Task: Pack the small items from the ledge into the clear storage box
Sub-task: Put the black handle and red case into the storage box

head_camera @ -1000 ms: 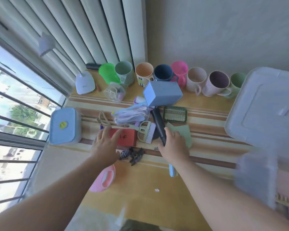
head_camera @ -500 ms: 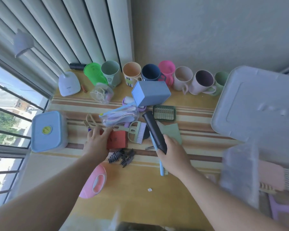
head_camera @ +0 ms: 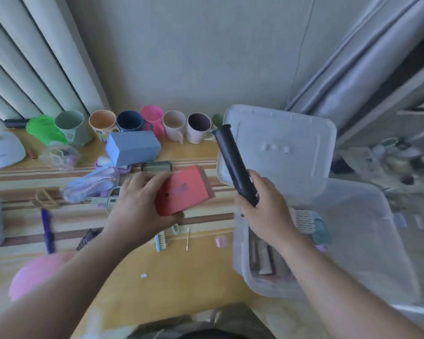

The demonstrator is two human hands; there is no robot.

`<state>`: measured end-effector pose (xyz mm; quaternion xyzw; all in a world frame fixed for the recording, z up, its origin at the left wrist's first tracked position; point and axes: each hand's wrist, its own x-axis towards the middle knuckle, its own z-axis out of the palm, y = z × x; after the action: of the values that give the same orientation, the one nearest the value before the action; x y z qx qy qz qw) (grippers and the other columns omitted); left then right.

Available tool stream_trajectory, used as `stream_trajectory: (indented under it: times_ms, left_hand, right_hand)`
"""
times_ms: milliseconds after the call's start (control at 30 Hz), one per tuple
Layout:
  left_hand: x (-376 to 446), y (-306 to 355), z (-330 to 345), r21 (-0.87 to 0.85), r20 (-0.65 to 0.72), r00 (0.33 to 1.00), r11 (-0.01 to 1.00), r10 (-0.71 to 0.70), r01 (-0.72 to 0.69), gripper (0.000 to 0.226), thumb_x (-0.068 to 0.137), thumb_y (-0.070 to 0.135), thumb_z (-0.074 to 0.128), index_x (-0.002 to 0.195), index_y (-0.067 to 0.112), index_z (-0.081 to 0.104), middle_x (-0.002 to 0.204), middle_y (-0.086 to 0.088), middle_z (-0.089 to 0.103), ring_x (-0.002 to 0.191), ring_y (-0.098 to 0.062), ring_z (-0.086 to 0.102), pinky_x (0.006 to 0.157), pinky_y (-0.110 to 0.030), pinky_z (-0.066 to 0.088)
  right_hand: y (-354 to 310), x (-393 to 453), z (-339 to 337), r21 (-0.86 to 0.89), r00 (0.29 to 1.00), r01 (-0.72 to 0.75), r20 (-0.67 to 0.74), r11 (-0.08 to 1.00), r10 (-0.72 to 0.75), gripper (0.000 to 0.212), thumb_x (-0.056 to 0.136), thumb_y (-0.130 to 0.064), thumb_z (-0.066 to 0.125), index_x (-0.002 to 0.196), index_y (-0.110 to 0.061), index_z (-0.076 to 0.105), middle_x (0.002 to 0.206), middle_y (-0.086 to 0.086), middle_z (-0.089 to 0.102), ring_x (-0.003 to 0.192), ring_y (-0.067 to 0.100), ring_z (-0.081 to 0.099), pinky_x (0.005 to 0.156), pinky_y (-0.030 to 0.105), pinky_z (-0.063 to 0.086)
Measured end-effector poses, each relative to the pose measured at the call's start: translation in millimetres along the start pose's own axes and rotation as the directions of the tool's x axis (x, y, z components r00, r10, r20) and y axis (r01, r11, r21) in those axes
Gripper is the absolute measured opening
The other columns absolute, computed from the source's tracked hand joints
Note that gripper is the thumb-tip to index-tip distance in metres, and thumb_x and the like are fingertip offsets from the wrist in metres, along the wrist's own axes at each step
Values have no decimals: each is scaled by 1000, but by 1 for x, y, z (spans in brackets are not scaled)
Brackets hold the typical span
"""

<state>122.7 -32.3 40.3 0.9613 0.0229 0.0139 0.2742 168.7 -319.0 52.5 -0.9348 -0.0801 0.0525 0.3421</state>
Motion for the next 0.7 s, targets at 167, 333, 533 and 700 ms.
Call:
stream_trajectory:
  times_ms: [167,333,533,700]
  left_hand:
    - [4,114,50,-12,90,959,964,267,-267,89,64,67,76,143,42,44,121,4,47,114,-24,45,96,-41,46]
    - [11,197,116,80,257,884,903,391,-423,79,70,61,70,141,46,40,123,6,45,112,-24,46,76,-40,55]
    - [-5,234,208,166,648,733,902,205,-399,82,69,58,68,140,41,32,126,-2,44,119,-29,43,81,-47,55]
    - [-12,237,251,174,727,675,918,125,-357,83,70,42,74,141,37,31,130,-3,40,121,-33,40,87,-50,55]
  right_hand:
    - [113,-50,-79,-57,984,-175,-51,983,172,39,94,-28,65,127,-44,52,104,-7,64,89,20,63,80,48,56]
    - [210,-93,-124,-122,962,-261,49,957,269,32,87,-40,58,119,-42,57,99,-13,63,88,16,65,73,48,58]
    - [263,-101,-139,-195,944,-260,155,946,292,40,87,-45,61,127,-46,54,104,-17,59,98,20,60,79,48,55]
    - [282,-92,-142,-298,888,-297,262,907,377,52,88,-42,61,138,-42,48,122,-11,57,113,30,54,90,49,51]
